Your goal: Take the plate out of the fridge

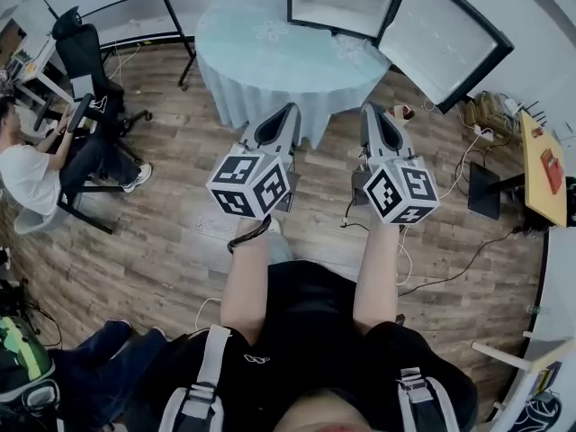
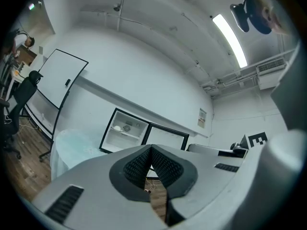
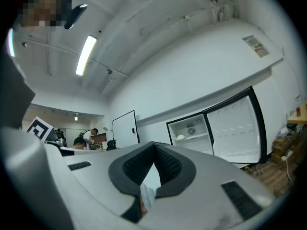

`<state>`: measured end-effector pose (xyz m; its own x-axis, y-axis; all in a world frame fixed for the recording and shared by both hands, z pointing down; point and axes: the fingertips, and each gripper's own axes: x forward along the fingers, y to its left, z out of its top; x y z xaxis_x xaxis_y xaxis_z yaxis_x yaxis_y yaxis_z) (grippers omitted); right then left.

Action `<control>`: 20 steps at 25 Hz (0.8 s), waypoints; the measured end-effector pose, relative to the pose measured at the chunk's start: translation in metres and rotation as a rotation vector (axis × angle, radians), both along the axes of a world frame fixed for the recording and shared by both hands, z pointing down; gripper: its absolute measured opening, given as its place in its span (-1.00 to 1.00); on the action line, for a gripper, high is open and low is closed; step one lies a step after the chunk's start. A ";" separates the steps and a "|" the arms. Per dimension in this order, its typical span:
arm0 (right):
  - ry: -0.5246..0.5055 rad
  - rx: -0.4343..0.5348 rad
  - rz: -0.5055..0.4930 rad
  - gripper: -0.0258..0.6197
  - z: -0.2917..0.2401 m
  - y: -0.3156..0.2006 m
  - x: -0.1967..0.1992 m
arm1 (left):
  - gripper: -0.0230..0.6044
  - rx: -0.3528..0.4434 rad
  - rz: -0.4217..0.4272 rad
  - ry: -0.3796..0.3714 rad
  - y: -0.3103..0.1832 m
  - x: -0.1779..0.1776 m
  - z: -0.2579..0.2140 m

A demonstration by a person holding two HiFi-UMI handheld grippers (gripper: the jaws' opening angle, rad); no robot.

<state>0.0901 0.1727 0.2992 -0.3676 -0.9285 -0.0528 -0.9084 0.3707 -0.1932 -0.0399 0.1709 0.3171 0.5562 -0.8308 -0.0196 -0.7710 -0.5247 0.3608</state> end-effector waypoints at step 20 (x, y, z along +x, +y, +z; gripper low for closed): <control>0.033 -0.051 -0.066 -0.91 0.002 -0.150 -0.099 | -0.96 -0.032 -0.053 0.005 -0.173 -0.096 -0.003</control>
<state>-0.0093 0.0230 0.3010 -0.4288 -0.9034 0.0071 -0.8886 0.4203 -0.1839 -0.1362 -0.0024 0.3143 0.5109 -0.8596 0.0046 -0.7957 -0.4709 0.3808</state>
